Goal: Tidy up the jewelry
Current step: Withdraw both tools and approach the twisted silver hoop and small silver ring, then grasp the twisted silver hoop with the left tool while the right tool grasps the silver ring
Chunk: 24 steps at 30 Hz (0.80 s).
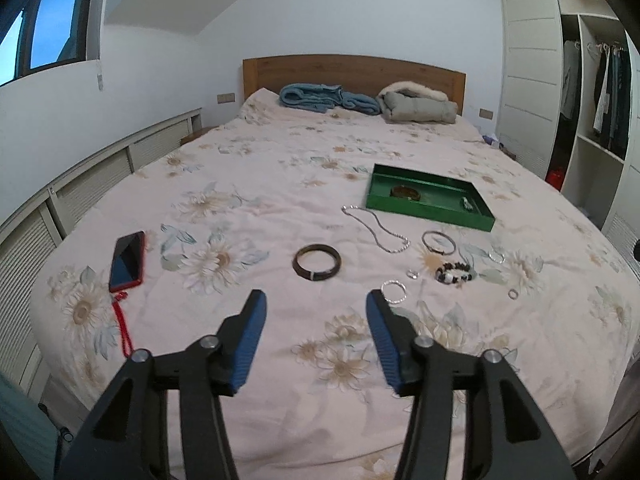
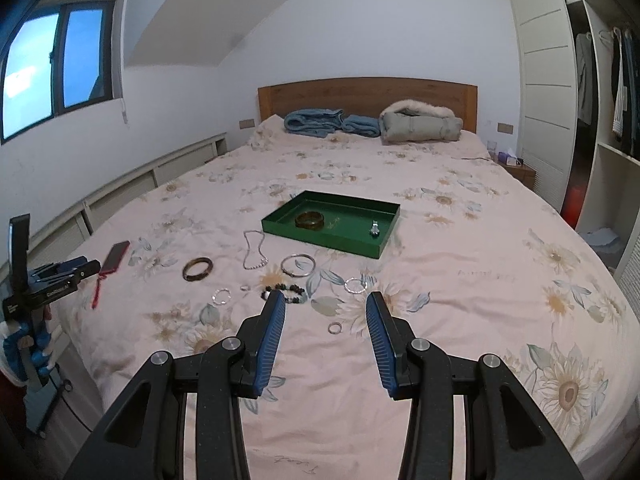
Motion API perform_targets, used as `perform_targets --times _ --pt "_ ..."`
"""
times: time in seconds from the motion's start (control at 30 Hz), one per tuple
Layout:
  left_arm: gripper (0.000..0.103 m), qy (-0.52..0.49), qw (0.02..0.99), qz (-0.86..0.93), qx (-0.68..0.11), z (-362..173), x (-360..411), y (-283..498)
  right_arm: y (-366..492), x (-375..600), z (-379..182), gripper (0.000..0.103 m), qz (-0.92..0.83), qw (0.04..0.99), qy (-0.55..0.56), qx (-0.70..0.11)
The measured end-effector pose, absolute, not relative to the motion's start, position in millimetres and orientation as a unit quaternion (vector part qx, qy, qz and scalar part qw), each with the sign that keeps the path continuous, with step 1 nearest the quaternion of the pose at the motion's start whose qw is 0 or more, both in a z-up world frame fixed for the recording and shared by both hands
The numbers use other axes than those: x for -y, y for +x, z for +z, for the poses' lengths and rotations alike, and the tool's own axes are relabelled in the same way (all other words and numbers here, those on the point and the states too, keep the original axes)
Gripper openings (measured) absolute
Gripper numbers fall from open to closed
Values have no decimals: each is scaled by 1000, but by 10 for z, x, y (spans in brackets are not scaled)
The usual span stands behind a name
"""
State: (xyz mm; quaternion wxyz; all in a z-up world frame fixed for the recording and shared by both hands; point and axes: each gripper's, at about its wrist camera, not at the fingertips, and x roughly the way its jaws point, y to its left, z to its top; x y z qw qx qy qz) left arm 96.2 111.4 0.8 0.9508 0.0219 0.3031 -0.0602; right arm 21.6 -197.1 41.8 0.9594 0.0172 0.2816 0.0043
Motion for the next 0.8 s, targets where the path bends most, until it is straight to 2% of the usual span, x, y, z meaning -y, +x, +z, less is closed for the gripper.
perform_targets --times 0.3,0.8 --pt "52 28 919 -125 -374 -600 -576 1436 806 2033 -212 42 20 937 42 -347" --pt "52 55 887 -141 -436 -1323 9 2318 1763 2111 -1192 42 39 894 48 -444"
